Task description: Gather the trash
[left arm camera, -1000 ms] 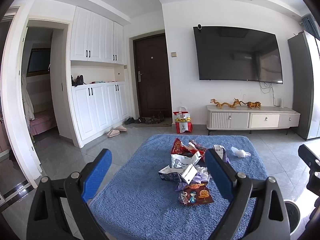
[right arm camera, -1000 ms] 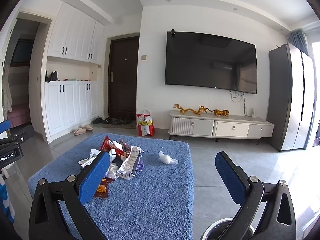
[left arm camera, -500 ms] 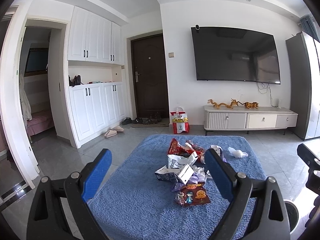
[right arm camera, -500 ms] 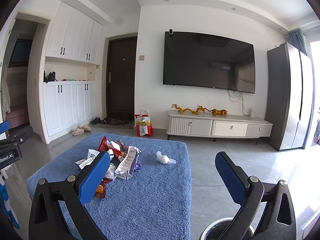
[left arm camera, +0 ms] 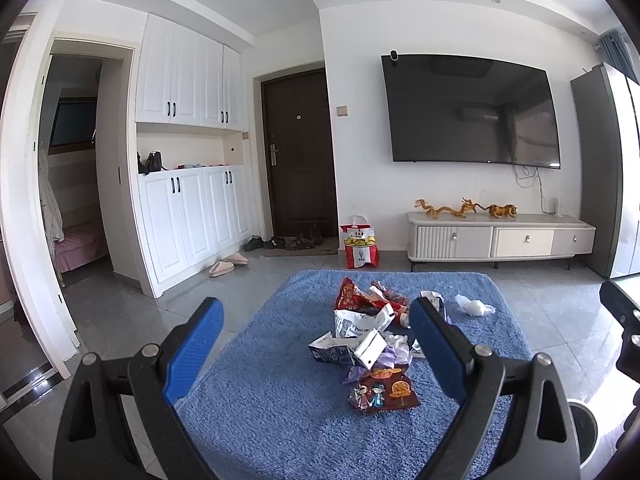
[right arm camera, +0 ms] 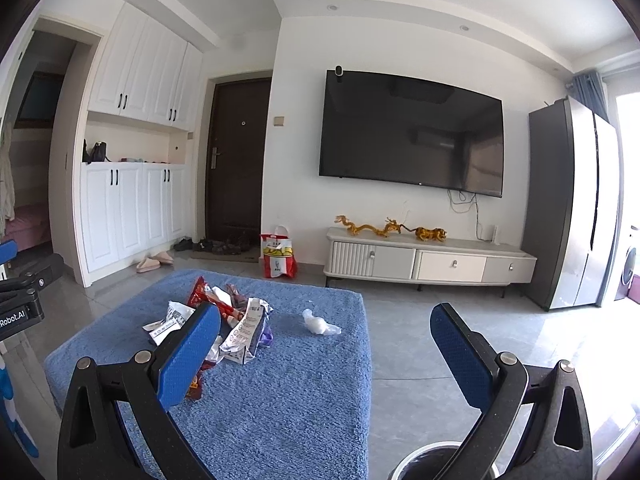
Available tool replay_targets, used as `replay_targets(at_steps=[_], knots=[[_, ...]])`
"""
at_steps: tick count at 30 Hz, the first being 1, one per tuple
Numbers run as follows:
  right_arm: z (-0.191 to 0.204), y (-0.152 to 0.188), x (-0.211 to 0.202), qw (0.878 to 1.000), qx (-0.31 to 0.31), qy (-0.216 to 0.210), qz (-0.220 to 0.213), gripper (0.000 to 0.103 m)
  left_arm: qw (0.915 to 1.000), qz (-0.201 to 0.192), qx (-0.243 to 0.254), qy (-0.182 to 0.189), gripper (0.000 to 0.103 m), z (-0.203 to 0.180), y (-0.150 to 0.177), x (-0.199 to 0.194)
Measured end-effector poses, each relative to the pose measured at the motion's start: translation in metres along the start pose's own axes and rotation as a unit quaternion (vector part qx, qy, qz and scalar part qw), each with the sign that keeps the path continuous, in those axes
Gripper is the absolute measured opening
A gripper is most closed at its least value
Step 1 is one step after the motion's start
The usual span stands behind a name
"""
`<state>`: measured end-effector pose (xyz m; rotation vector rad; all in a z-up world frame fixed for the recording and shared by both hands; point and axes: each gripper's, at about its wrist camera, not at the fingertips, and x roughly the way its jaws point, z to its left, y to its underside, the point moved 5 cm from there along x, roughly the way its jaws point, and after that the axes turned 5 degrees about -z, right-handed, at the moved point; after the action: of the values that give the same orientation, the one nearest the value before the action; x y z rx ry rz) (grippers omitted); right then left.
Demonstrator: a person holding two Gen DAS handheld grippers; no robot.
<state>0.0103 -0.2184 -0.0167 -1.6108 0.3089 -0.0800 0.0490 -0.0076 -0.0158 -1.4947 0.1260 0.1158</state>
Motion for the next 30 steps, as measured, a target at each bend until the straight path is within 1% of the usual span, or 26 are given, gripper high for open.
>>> replay_targets(at_steps=[10, 14, 23, 26, 29, 30], knots=[[0.001, 0.001, -0.002, 1.000, -0.003, 0.003, -0.004, 0.103, 1.0000, 0.001, 0.002, 0.006, 0.094, -0.002, 0.000, -0.002], [0.000, 0.001, -0.002, 1.000, -0.001, 0.005, -0.005, 0.103, 0.9999, 0.008, 0.007, 0.010, 0.094, -0.003, 0.000, -0.001], [-0.003, 0.001, -0.001, 1.000, 0.002, 0.009, -0.009, 0.103, 1.0000, 0.004, 0.004, 0.001, 0.094, 0.005, -0.004, 0.001], [-0.005, 0.001, -0.001, 1.000, 0.007, 0.009, -0.015, 0.103, 0.9999, 0.006, 0.001, 0.008, 0.094, 0.006, -0.003, 0.001], [-0.008, 0.001, 0.000, 0.999, 0.024, -0.004, -0.021, 0.103, 0.9999, 0.007, -0.004, 0.008, 0.101, 0.013, -0.006, 0.006], [-0.008, 0.001, 0.001, 0.999, 0.030, -0.013, -0.020, 0.103, 0.9999, 0.009, -0.005, 0.008, 0.101, 0.016, -0.005, 0.008]])
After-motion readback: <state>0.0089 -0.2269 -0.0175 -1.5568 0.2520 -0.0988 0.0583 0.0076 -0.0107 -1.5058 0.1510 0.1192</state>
